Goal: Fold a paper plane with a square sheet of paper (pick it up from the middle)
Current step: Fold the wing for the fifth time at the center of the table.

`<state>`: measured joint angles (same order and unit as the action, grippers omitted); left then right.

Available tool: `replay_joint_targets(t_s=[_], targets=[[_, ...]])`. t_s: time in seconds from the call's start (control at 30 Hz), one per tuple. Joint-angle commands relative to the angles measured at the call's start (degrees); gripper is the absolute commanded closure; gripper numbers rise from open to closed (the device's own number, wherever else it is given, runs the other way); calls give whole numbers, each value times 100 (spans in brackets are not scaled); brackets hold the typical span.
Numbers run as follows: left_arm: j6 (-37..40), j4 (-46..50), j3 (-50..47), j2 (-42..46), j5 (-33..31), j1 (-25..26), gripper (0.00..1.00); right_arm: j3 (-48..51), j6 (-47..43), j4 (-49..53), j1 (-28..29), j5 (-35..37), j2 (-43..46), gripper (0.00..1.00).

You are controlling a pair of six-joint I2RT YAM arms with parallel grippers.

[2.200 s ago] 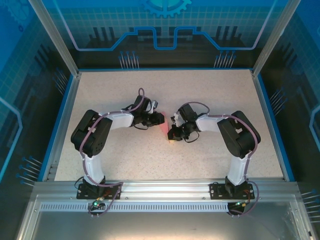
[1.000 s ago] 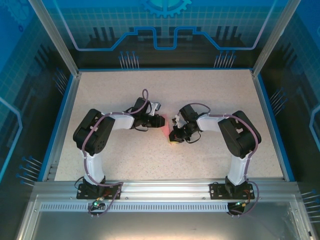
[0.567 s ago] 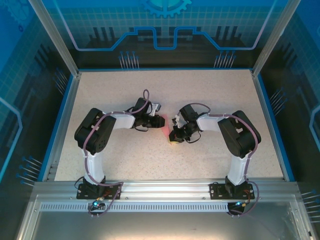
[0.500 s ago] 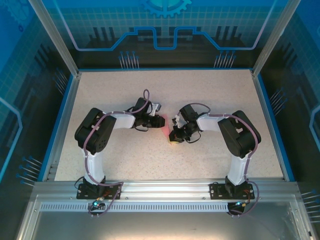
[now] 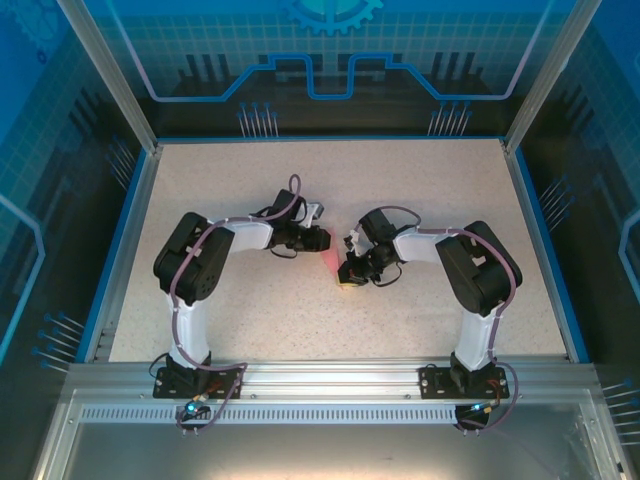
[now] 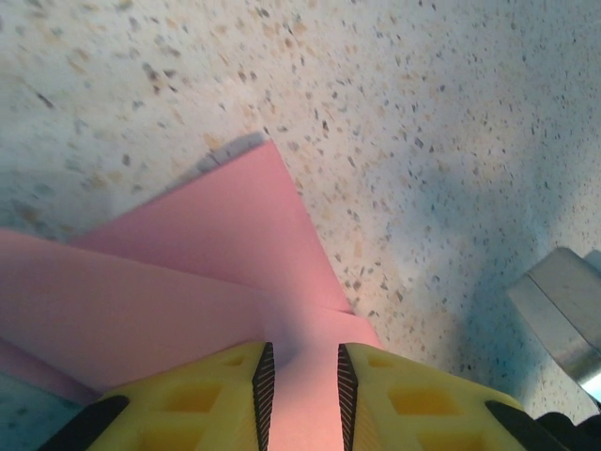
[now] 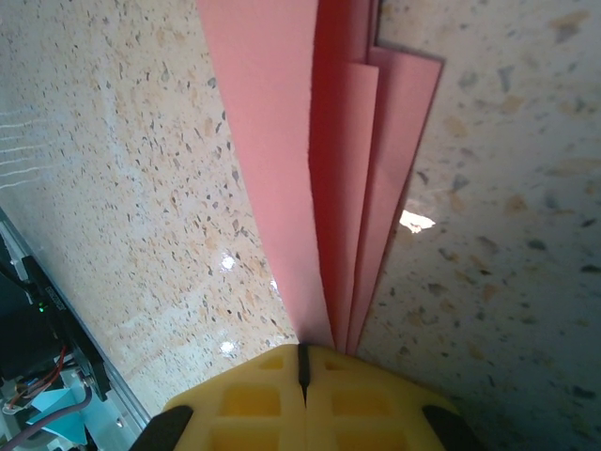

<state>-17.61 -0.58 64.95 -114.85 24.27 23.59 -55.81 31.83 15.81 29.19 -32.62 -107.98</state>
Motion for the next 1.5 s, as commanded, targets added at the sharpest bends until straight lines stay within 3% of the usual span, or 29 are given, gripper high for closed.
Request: replay_joint_targets(t_s=[0.0, 0.5, 0.8, 1.13, 1.47], targets=[[229, 210, 241, -262, -353, -285, 71, 384, -117, 914, -32, 405, -224, 98], [-294, 336, 841, -610, -433, -944, 71, 413, -90, 889, -80, 406, -215, 99], [-726, -114, 113, 691, -388, -882, 68, 292, -37, 888, -89, 379, -227, 99], [-1453, -1264, -1449, 1697, -341, 162, 76, 276, -12, 871, -89, 383, -250, 99], [-1874, -1674, -1829, 1128, -98, 857, 85, 320, 25, 809, -90, 379, -285, 99]])
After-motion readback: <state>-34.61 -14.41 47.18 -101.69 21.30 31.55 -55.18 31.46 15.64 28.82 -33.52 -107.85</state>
